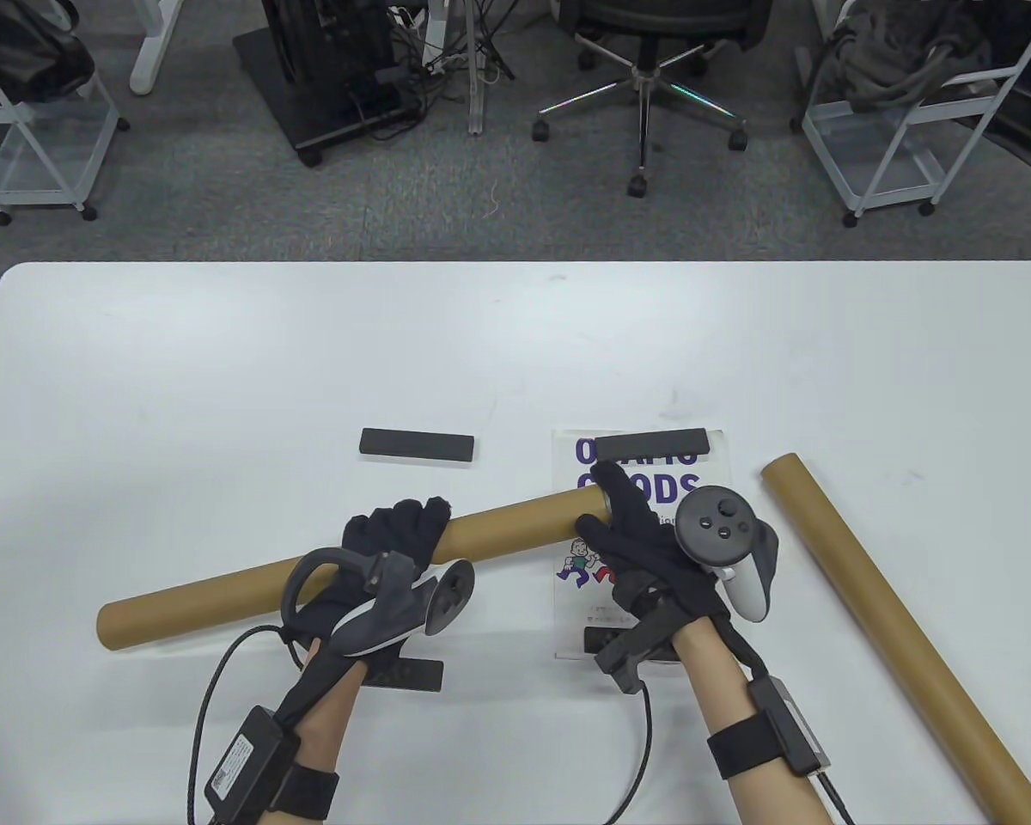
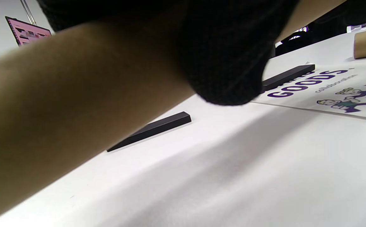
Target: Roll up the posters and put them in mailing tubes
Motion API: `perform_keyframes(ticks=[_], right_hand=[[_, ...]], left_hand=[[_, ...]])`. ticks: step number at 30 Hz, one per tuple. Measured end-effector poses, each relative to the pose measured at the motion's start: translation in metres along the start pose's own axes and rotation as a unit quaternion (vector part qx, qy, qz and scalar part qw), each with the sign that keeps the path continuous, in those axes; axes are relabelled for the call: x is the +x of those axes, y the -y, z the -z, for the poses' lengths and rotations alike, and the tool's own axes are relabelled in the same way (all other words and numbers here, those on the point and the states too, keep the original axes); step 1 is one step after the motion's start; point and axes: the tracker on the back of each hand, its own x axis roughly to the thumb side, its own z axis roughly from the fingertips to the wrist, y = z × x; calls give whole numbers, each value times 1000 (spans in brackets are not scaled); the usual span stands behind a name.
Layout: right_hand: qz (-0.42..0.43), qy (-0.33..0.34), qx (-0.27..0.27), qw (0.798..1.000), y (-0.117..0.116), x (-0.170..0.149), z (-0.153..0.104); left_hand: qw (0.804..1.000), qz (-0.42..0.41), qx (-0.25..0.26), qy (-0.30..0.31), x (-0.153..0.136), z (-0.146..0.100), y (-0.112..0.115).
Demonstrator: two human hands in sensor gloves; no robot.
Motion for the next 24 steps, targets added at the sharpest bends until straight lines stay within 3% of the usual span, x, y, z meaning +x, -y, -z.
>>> perform_keyframes(ticks=[2, 6, 15, 20, 24], right_hand=[[-4, 8, -19, 1000, -5, 4, 0], [15, 6, 4, 1000, -9, 1, 2], [46, -17, -12, 999, 8, -7, 2], [8, -36, -34, 999, 24, -18, -1], [-127, -47, -21, 991, 30, -26, -2]], left_hand=[[1000, 10, 9, -5, -2, -1, 0], [1000, 6, 7, -13, -9, -1, 4], [1000, 13, 3, -18, -10, 1, 4], [999, 5, -8, -31, -18, 2, 8], [999, -5, -29, -38, -23, 3, 12]])
